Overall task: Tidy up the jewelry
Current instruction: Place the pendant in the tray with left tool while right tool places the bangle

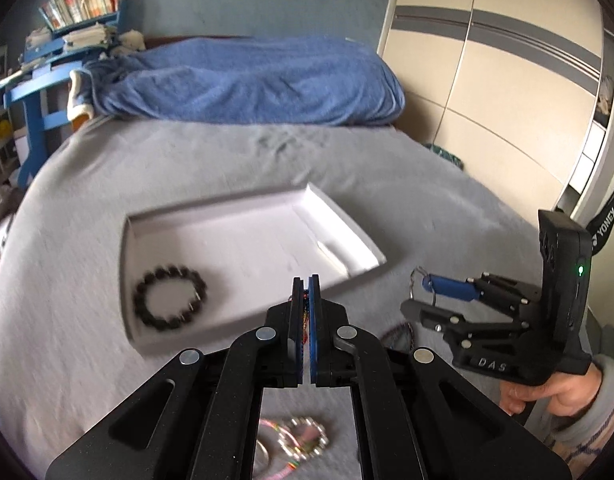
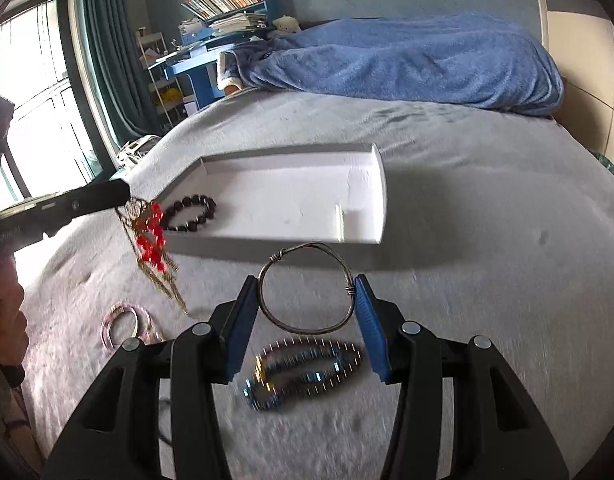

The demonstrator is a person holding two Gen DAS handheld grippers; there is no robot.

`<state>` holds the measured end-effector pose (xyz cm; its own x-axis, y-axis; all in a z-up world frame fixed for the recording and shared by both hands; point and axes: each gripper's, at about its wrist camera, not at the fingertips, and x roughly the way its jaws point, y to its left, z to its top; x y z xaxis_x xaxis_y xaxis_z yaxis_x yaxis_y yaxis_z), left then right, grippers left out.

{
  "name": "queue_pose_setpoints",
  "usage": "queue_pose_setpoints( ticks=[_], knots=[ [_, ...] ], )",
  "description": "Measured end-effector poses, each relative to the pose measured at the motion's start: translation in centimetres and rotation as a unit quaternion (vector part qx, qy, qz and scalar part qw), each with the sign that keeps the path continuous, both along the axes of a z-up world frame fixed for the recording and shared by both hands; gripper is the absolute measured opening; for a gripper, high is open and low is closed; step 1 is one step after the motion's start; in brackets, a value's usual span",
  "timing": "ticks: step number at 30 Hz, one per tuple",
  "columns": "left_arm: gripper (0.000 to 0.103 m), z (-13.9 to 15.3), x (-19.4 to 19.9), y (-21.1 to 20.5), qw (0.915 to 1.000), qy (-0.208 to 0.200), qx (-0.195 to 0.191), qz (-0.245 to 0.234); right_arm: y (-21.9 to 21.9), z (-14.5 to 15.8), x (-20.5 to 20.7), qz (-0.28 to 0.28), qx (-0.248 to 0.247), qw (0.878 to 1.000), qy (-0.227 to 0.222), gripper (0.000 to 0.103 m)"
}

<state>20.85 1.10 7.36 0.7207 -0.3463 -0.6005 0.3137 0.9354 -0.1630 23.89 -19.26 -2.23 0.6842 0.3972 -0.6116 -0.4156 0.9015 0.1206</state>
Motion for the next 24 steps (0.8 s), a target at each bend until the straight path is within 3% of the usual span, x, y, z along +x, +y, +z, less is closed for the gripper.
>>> queue_pose_setpoints(
  ticks=[11,24],
  knots=[
    [0.003,3.7,4.7,1.4,0.9990,-0.035,-0.023,0.015,3.7,3.7,4.7,0.020,-0.009,0.999,-0.031,0.048],
    [0.003,-0.9,10.4,2.0,0.9995,0.010,-0.009,0.030,7.7,0.2,9.9,0.022,-0.034,0.999,0.020,0.048]
  ],
)
